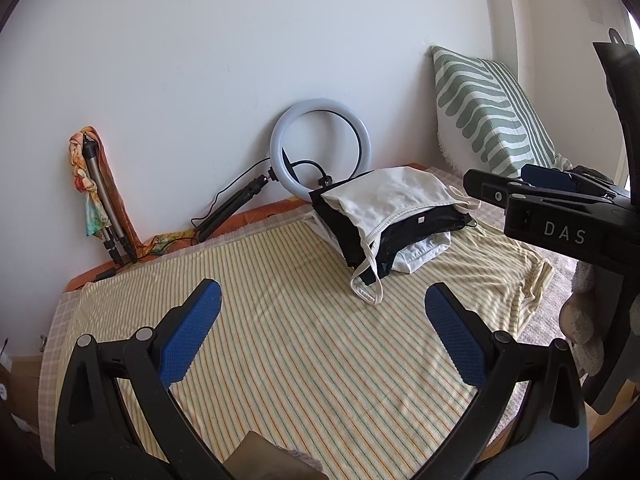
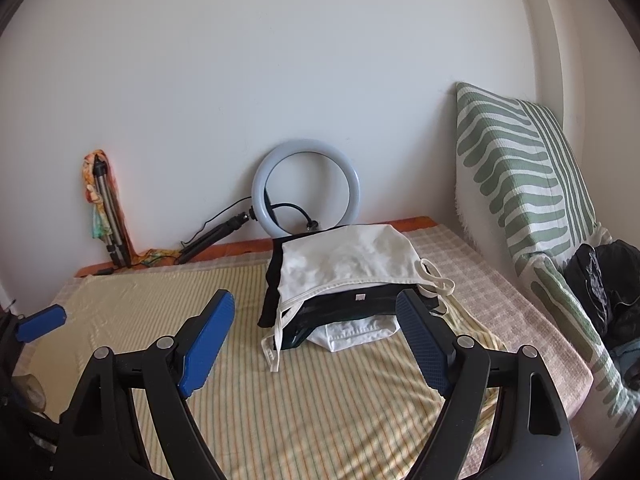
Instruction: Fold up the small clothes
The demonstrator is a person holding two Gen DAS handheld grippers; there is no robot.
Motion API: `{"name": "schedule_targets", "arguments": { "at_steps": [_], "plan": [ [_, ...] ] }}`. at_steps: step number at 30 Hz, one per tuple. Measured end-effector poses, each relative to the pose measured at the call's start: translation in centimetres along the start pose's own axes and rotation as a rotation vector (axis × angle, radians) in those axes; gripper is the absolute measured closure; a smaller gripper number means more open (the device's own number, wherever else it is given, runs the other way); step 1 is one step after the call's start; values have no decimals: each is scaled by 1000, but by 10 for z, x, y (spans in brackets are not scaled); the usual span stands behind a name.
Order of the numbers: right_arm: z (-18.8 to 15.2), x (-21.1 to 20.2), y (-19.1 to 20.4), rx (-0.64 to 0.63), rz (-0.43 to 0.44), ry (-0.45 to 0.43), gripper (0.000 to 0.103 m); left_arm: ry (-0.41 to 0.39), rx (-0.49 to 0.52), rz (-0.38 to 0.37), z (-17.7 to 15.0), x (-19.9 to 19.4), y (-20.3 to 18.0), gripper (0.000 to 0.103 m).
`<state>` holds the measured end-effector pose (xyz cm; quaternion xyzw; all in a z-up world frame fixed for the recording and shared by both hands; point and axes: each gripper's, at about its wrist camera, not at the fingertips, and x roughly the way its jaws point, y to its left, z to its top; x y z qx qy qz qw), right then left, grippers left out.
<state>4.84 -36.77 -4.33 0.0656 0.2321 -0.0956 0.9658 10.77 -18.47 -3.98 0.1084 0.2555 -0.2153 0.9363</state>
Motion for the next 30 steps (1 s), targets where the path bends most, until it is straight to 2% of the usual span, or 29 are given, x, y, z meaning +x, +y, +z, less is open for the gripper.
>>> {"name": "schedule_targets", "arguments": {
  "at_steps": [30],
  "plan": [
    [0, 1, 1, -1, -3, 0, 20, -3, 2, -10, 4, -4, 1, 0]
  ]
}}
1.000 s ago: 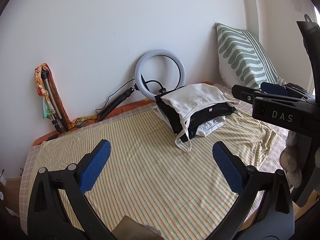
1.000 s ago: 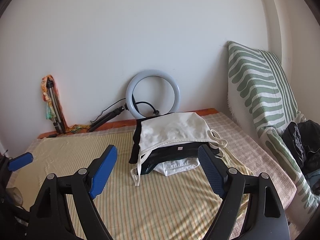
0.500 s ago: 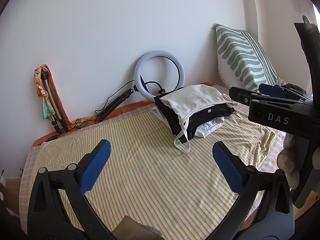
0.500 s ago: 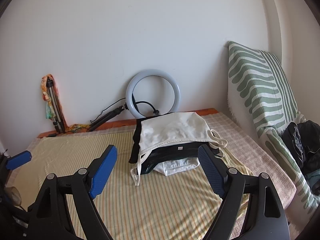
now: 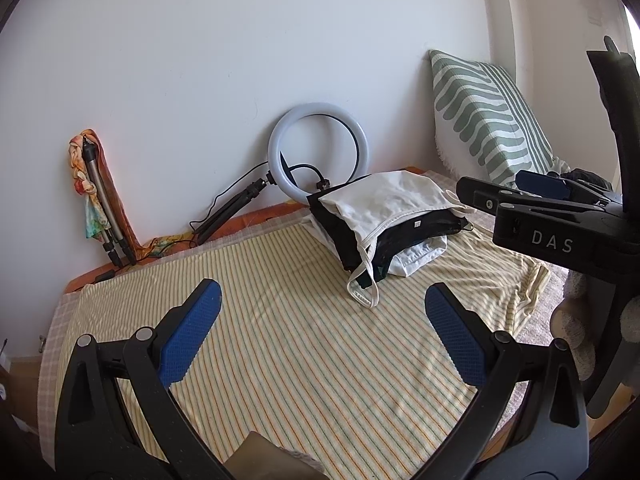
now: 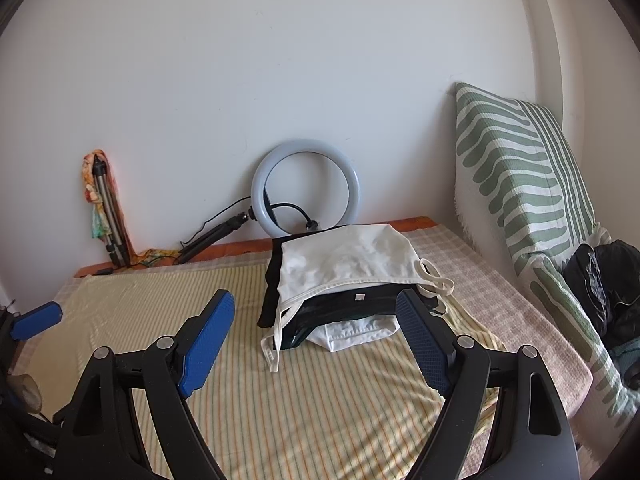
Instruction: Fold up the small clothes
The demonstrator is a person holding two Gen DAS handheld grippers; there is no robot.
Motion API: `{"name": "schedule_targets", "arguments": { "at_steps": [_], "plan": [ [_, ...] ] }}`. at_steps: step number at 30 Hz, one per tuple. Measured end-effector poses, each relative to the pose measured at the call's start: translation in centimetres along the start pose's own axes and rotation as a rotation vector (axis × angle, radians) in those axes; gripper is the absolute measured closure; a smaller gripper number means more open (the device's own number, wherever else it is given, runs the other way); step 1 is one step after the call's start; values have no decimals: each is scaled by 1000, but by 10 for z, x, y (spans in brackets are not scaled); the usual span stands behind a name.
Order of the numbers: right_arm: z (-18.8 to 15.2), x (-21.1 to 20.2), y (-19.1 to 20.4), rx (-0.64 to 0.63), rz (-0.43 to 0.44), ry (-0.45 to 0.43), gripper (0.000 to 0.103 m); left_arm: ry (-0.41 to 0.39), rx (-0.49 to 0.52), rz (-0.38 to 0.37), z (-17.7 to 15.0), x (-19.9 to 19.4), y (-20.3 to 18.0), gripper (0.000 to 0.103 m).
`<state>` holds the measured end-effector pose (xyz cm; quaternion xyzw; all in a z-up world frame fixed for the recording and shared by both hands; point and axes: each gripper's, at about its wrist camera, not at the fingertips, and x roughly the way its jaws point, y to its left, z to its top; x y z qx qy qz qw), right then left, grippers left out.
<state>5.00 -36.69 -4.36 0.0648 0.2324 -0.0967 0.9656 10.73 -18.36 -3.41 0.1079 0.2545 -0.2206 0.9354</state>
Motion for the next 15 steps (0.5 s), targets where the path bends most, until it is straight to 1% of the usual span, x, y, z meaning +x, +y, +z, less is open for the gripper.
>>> {"name": "schedule_targets", "arguments": {
  "at_steps": [15],
  "plan": [
    [-2, -1, 1, -2, -4, 1, 20, -19, 1, 17, 6, -6, 3, 0]
  ]
}}
